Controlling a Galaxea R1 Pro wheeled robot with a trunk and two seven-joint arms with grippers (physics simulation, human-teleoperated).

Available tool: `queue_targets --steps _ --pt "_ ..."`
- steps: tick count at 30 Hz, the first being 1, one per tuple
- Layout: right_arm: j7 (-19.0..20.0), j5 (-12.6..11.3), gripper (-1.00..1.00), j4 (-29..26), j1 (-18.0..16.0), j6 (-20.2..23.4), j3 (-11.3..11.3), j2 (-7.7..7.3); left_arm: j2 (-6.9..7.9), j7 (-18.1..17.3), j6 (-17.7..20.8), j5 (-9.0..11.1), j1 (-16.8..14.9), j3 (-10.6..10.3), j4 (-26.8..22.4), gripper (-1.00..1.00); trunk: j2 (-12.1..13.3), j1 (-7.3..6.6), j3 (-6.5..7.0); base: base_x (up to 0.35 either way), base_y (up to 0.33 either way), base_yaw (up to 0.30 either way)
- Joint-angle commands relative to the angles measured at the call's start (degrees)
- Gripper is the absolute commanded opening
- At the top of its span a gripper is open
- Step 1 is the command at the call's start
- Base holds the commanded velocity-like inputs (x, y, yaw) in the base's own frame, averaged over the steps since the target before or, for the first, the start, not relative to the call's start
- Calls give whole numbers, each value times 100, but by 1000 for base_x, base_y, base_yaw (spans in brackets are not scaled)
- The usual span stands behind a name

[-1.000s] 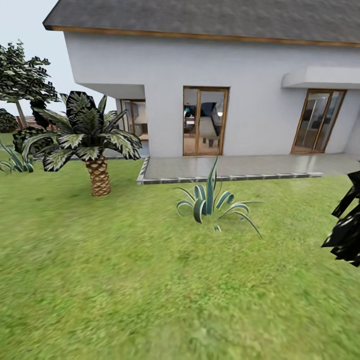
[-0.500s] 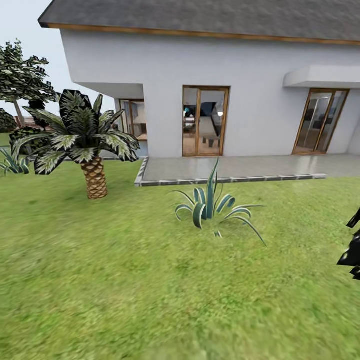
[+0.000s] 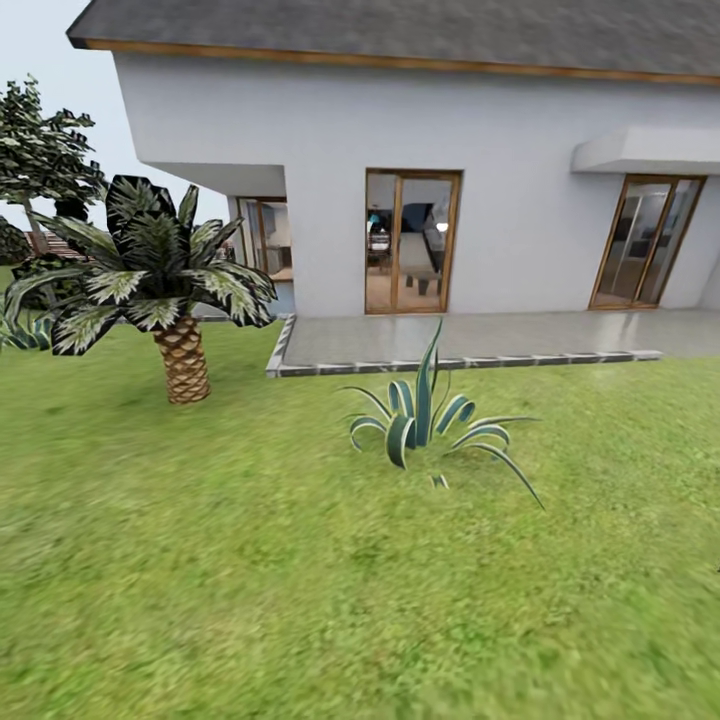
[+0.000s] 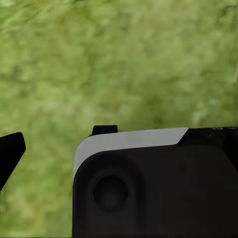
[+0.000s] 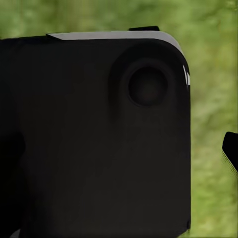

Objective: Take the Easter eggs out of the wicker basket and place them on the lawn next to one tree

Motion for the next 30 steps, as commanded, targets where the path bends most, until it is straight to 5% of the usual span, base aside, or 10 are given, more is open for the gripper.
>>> queue_targets --steps 1,30 --pt "3 -3 100 -3 0 -16 -43 3 0 -2 -18 -6 -3 -1 4 100 -2 3 -11 310 0 0" --pt "3 -3 100 -3 0 -16 -43 6 0 -2 -19 -6 -4 -1 4 100 -2 3 -268 310 0 0"
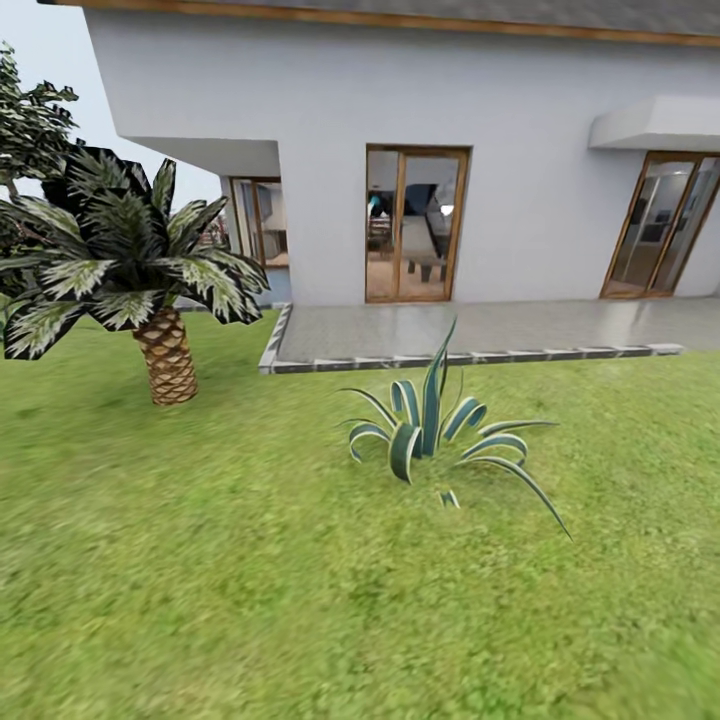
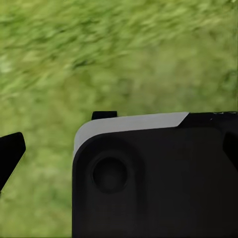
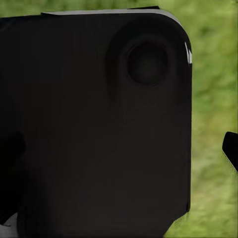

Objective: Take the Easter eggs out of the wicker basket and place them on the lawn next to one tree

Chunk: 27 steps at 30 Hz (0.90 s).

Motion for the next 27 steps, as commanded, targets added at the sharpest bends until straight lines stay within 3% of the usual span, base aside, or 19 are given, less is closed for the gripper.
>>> queue_targets --steps 1,13,27 --pt "3 -3 100 -2 0 -17 -43 2 0 -2 -18 -6 -3 -1 4 100 -2 3 -15 309 0 0" --pt "3 -2 100 -2 0 -17 -43 3 0 -2 -18 -6 -3 -1 4 100 -2 3 -126 309 -30 0" --pt "3 9 100 -2 0 -17 -43 3 0 4 -18 -6 -4 -3 4 100 -2 3 -256 303 -145 0"
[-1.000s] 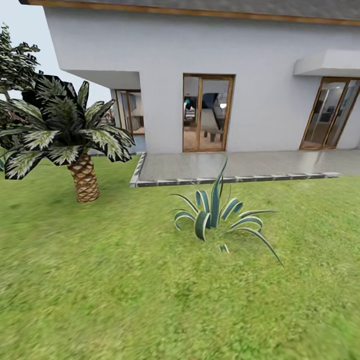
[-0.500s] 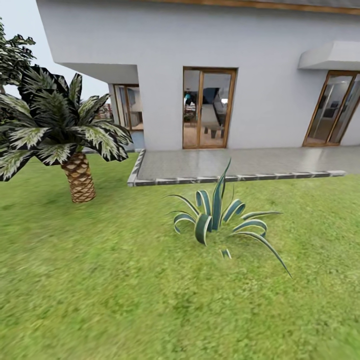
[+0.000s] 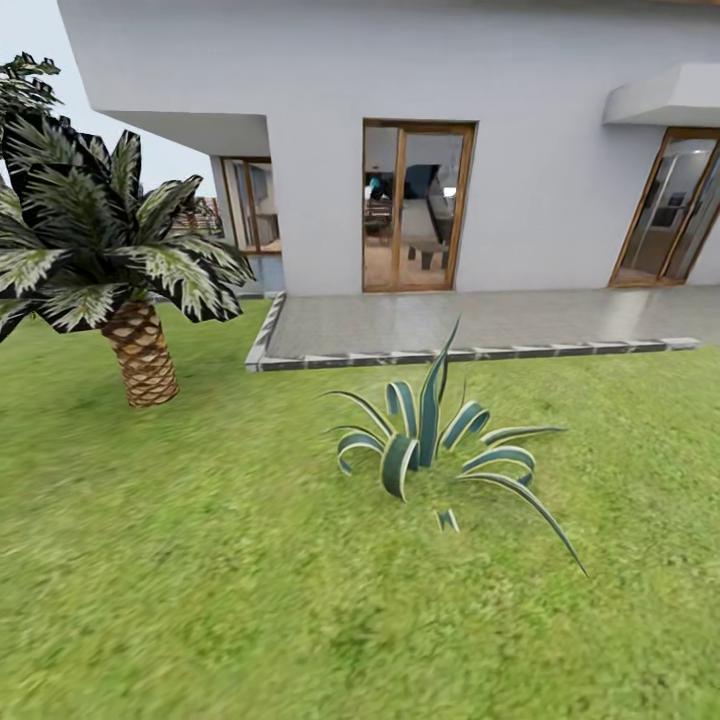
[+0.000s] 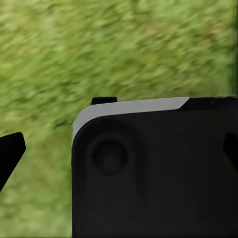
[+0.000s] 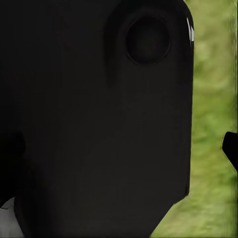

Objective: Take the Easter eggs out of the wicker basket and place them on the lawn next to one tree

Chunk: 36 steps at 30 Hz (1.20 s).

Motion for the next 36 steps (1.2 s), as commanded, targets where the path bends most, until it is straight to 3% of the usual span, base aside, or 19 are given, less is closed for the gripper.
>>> queue_targets --steps 1,36 --pt "3 -1 100 -2 0 -16 -43 2 0 3 -19 -6 -3 -2 4 100 -2 3 -14 280 -185 0" --pt "3 18 100 -7 0 -16 -28 0 0 20 -28 -3 -3 1 4 100 -2 3 -326 280 -101 0"
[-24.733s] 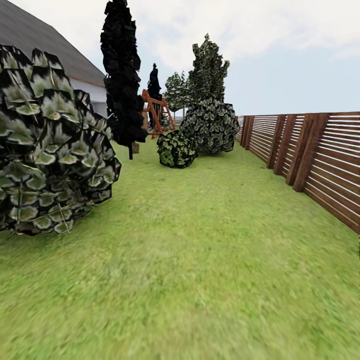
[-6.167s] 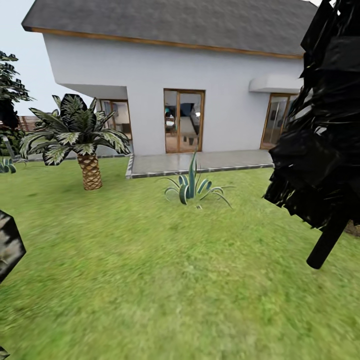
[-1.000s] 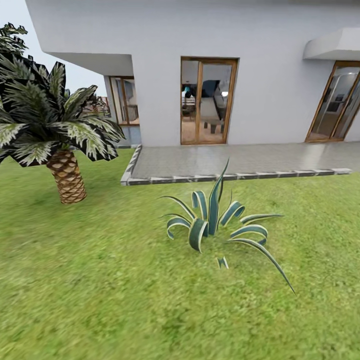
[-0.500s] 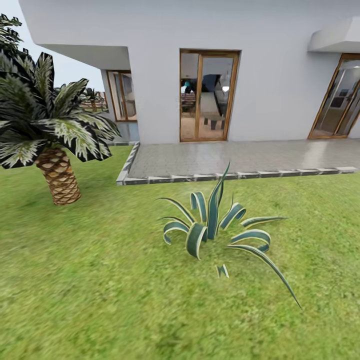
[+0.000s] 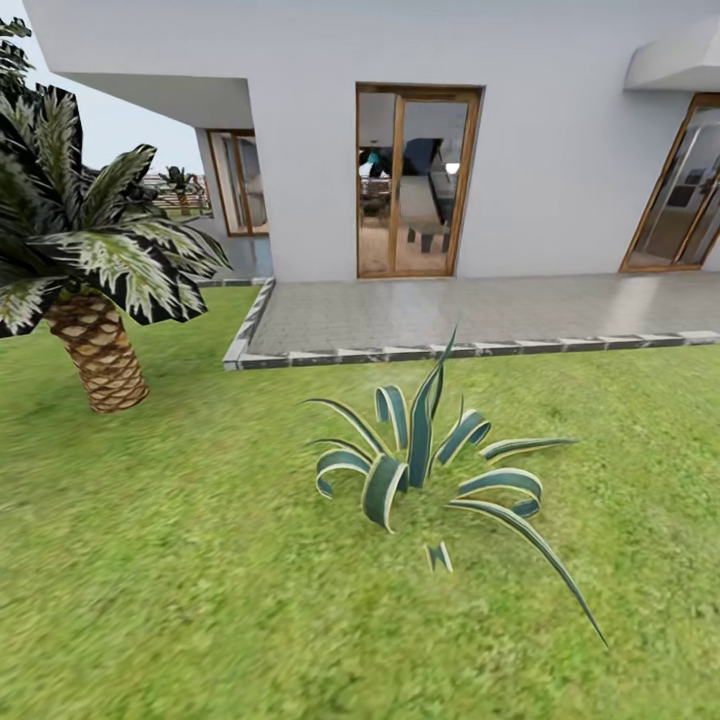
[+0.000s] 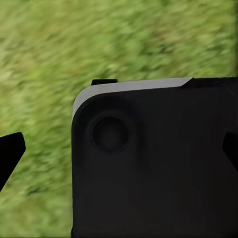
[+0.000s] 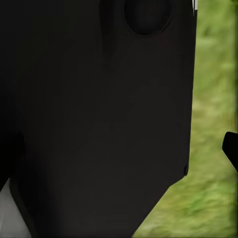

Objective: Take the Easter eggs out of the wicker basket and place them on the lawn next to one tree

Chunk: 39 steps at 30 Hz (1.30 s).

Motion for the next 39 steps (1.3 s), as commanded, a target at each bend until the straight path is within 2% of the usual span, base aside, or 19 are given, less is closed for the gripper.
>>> queue_targets --steps 1,19,28,39 --pt "3 6 100 -3 0 -17 -36 2 0 1 -19 -4 -3 -1 4 100 -2 1 -7 62 -33 0" --pt "6 -12 100 -6 0 11 -13 -42 1 -32 14 -32 0 -1 6 100 -2 1 -15 26 -6 0" --pt "11 36 100 -21 0 -6 14 -36 -7 4 40 -17 -2 17 8 100 -2 1 -16 270 0 19" --pt "12 52 100 -16 0 -14 29 -25 -9 9 38 -13 -1 17 6 100 -2 1 -41 303 -73 198"
